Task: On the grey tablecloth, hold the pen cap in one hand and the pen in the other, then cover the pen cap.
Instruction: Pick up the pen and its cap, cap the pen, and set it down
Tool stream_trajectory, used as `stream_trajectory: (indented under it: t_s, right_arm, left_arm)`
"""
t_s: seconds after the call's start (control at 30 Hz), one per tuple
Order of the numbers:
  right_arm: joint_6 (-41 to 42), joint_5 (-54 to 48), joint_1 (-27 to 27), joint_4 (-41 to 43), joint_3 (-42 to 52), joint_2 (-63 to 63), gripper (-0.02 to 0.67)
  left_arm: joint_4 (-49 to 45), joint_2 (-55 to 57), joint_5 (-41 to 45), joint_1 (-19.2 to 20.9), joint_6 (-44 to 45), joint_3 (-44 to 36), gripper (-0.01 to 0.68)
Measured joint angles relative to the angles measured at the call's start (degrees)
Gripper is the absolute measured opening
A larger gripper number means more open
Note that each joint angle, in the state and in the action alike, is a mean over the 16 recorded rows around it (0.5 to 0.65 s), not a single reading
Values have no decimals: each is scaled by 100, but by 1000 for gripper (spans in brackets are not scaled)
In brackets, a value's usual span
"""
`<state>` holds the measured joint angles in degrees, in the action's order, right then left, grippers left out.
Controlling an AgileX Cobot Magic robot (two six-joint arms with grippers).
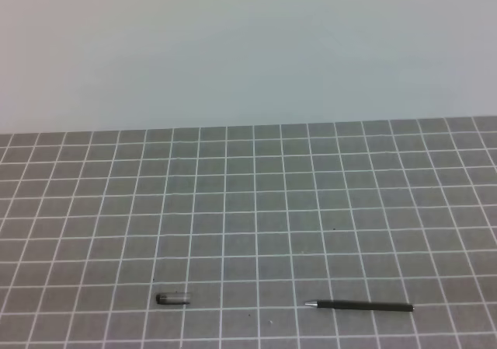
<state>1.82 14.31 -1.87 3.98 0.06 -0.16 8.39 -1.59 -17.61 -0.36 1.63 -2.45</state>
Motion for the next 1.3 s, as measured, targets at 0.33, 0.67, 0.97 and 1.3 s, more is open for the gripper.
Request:
stream_trajectory:
  t_s: [0.33,0.67,0.97,1.3]
  right_arm:
    - [-233,182,0,-23,0,0,4]
    - [-544,-141,0,-65,0,0,4]
    - [-890,-360,0,-73,0,0,4]
    - [-1684,-431,0,-55,-16,1,4]
  left_arm:
    - [22,0,-523,0,-117,0,0]
    - [-7,0,-205,0,-337,279,1]
    - [-124,6,1422,0,-433,973,1]
    - [-99,11,2393,0,-467,1321,0]
